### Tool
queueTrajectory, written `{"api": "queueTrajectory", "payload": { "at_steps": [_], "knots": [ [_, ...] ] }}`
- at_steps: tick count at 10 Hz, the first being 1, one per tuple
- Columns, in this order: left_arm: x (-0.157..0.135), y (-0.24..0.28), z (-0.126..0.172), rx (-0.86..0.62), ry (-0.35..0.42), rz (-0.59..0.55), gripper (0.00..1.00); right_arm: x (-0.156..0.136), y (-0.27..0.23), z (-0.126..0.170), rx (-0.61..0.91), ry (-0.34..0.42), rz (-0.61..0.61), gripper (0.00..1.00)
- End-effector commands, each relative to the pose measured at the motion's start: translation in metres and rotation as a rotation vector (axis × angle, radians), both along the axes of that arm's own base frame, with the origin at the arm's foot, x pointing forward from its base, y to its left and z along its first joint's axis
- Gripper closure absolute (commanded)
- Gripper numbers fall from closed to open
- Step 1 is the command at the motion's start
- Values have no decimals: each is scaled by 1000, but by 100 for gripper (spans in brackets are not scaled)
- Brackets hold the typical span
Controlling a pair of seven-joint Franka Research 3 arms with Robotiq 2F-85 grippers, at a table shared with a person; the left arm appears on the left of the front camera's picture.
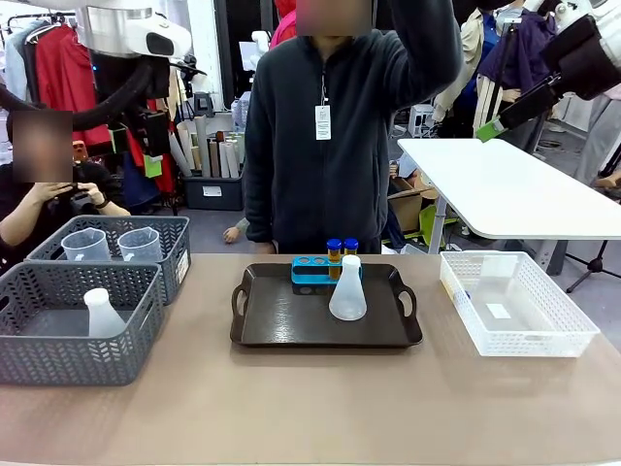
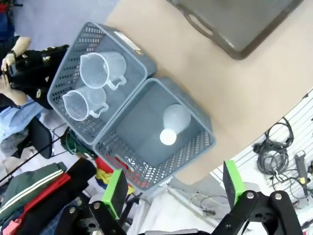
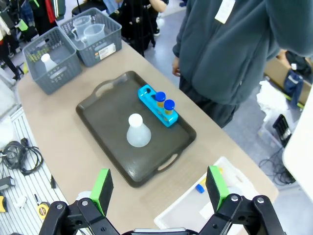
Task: Prepare the laboratory tools.
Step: Pick up one Large Measuring Cup and place it on the Handle tray.
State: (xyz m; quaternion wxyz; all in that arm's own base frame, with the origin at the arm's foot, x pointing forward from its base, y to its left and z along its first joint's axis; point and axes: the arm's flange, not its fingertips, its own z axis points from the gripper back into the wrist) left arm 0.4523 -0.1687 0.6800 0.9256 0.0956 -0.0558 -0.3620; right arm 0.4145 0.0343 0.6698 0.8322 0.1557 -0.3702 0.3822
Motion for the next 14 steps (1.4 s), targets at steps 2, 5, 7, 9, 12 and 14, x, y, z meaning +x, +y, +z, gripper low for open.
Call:
{"api": "queueTrajectory", "payload": {
  "at_steps": [2, 5, 7, 9, 12, 14],
  "knots": [
    [0, 0, 0, 0, 0, 0, 0, 0, 0, 2, 20, -7, 11, 0],
    [51, 54, -22, -171, -25, 279, 0, 0, 0, 2, 20, -7, 11, 0],
    [77, 83, -42, -273, -60, 387, 0, 0, 0, 2, 20, -7, 11, 0],
    [111, 116, -72, -261, -13, 480, 0, 0, 0, 2, 20, -7, 11, 0],
    [135, 139, -117, -234, 18, 561, 0, 0, 0, 2, 20, -7, 11, 0],
    [136, 145, -143, -218, -19, 629, 0, 0, 0, 2, 20, -7, 11, 0]
  ]
}}
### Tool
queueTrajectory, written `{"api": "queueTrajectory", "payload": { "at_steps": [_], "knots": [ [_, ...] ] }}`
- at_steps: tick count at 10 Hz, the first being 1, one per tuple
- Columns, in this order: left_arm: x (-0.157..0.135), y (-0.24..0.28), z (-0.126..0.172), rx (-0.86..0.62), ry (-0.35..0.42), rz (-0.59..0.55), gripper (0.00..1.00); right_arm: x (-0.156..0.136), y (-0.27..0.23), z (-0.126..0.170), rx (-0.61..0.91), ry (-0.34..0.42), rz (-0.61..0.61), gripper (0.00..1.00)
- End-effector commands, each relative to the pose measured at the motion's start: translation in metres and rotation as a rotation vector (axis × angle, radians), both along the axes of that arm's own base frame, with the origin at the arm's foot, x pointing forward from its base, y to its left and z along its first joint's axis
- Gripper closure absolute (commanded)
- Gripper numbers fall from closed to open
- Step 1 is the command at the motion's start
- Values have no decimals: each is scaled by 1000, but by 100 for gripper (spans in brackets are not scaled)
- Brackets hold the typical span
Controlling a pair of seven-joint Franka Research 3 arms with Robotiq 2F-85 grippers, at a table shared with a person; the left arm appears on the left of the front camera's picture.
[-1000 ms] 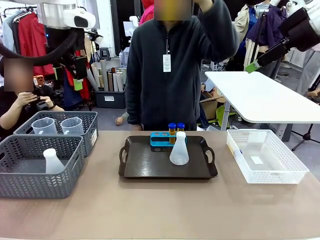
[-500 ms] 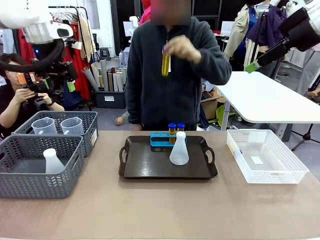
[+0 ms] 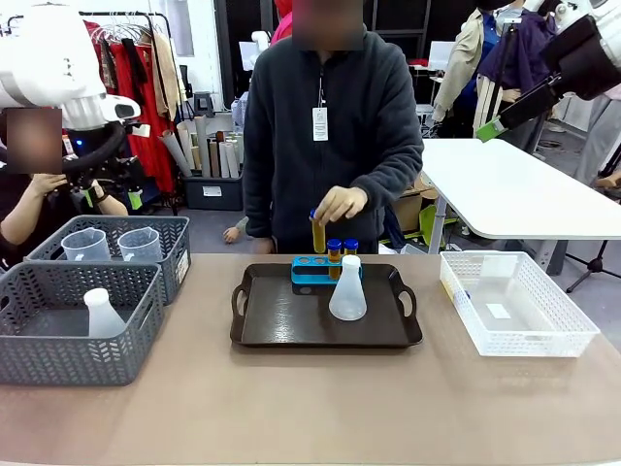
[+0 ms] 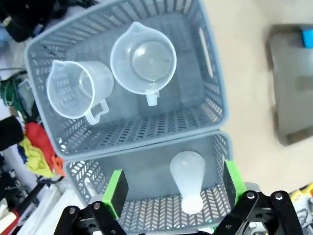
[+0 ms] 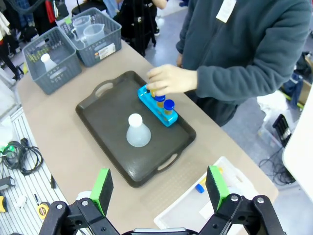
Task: Prepare the laboratory tools.
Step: Pick up one Large Measuring Cup and place it on the Handle tray.
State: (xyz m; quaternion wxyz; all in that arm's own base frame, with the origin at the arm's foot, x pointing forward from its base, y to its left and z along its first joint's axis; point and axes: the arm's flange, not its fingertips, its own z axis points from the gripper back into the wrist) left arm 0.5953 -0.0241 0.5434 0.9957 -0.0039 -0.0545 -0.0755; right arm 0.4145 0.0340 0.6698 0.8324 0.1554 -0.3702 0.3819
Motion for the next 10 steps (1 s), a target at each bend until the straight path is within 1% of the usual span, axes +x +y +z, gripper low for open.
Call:
{"api": "queueTrajectory", "payload": {
  "at_steps": [1, 2, 3, 4, 8, 9, 10],
  "knots": [
    [-6, 4, -16, 28, -60, 74, 0, 0, 0, 2, 20, -7, 11, 0],
    [-6, 6, -20, 12, -66, 70, 0, 0, 0, 2, 20, -7, 11, 0],
    [-8, 2, -14, -26, -66, 12, 0, 0, 0, 2, 20, -7, 11, 0],
    [3, 3, -15, 1, -36, 45, 0, 0, 0, 2, 20, -7, 11, 0],
    [3, 1, -16, -3, -44, 41, 0, 0, 0, 2, 20, -7, 11, 0],
    [12, 2, -35, -12, -19, 30, 0, 0, 0, 2, 20, -7, 11, 0],
    [19, 6, -49, 0, -26, 38, 0, 0, 0, 2, 20, -7, 11, 0]
  ]
}}
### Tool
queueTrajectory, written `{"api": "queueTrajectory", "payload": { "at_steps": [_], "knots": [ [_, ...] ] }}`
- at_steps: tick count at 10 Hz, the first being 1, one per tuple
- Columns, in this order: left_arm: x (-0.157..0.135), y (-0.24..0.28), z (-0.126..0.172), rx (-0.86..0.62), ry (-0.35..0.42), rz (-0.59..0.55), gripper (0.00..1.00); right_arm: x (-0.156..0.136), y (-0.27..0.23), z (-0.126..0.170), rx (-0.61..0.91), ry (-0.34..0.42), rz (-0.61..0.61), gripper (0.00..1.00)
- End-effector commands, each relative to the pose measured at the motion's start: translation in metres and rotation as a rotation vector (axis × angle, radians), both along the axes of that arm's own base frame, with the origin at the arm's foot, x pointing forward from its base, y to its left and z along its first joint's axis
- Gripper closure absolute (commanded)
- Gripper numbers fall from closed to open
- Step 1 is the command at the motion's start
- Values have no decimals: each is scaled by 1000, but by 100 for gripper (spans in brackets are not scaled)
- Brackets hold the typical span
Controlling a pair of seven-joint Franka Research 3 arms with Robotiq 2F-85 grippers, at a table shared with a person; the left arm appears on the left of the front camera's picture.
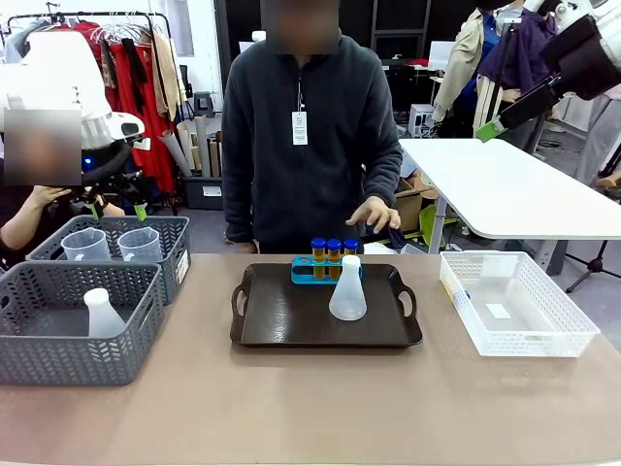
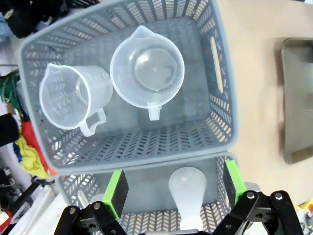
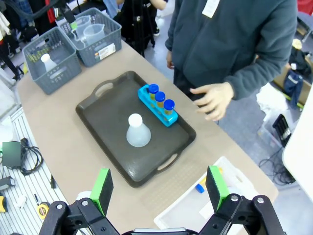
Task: Prepare the laboratory tools.
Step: Pick up one Large Measuring Cup and place it on the Handle tray.
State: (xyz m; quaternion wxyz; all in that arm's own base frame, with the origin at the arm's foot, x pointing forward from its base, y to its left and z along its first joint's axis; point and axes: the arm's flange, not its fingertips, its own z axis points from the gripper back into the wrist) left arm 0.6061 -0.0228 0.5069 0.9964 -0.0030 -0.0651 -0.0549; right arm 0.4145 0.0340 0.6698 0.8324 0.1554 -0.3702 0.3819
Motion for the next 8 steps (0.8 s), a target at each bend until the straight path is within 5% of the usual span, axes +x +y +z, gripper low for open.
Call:
{"api": "queueTrajectory", "payload": {
  "at_steps": [1, 8],
  "knots": [
    [12, 6, -25, 14, 2, -2, 0, 0, 0, 2, 20, -7, 11, 0],
    [35, 20, -83, 29, 84, -25, 0, 0, 0, 2, 20, -7, 11, 0]
  ]
}}
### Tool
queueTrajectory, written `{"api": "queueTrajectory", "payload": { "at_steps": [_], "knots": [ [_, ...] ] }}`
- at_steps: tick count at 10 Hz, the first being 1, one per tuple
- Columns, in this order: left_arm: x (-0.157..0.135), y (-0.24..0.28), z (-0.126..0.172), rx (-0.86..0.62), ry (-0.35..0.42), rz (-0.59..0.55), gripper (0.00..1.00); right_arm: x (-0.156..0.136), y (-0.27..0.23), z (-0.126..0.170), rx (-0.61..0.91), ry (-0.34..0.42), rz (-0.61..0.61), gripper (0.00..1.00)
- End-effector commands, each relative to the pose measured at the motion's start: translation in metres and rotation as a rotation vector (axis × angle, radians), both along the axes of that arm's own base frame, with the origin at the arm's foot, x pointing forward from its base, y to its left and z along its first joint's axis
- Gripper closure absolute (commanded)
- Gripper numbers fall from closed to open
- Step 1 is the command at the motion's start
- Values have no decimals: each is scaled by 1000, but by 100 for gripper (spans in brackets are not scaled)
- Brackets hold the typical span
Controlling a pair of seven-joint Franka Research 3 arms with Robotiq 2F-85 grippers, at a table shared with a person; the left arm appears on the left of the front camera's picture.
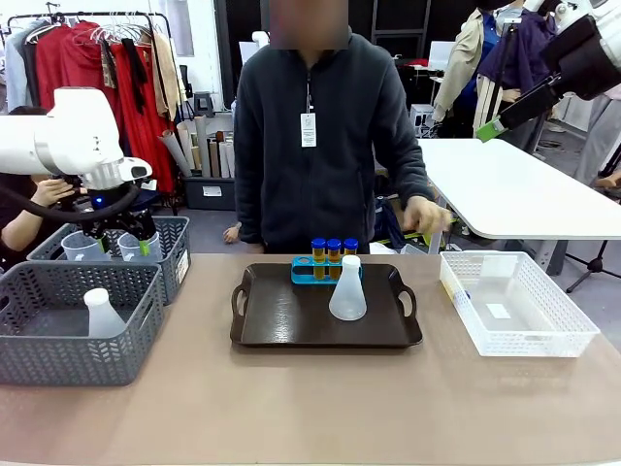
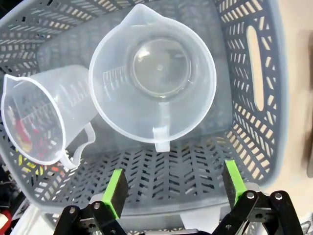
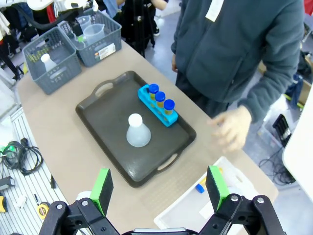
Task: Prepare the laboratory tools.
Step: Pick up one Large Measuring Cup and place it on the Handle tray.
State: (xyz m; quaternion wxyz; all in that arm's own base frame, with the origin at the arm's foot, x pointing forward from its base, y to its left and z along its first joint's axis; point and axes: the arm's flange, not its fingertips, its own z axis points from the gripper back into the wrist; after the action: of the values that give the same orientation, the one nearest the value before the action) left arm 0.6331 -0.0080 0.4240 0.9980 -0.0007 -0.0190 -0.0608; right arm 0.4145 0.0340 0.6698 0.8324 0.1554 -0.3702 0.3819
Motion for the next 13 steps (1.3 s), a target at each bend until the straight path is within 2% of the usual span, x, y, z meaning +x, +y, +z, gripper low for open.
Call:
{"api": "queueTrajectory", "payload": {
  "at_steps": [1, 6, 7, 11, 12, 13],
  "knots": [
    [13, 4, -5, 20, -8, -10, 0, 0, 0, 1, 20, -7, 11, 0],
    [25, 2, -36, 40, -5, 24, 0, 0, 0, 1, 20, -7, 11, 0],
    [26, 2, -41, 60, -11, 25, 15, 0, 0, 1, 20, -7, 11, 0],
    [24, 2, -37, 52, -20, 20, 95, 0, 0, 1, 20, -7, 11, 0],
    [23, 3, -36, 49, -19, 21, 100, 0, 0, 1, 20, -7, 11, 0],
    [22, 3, -34, 50, -20, 22, 100, 0, 0, 1, 20, -7, 11, 0]
  ]
}}
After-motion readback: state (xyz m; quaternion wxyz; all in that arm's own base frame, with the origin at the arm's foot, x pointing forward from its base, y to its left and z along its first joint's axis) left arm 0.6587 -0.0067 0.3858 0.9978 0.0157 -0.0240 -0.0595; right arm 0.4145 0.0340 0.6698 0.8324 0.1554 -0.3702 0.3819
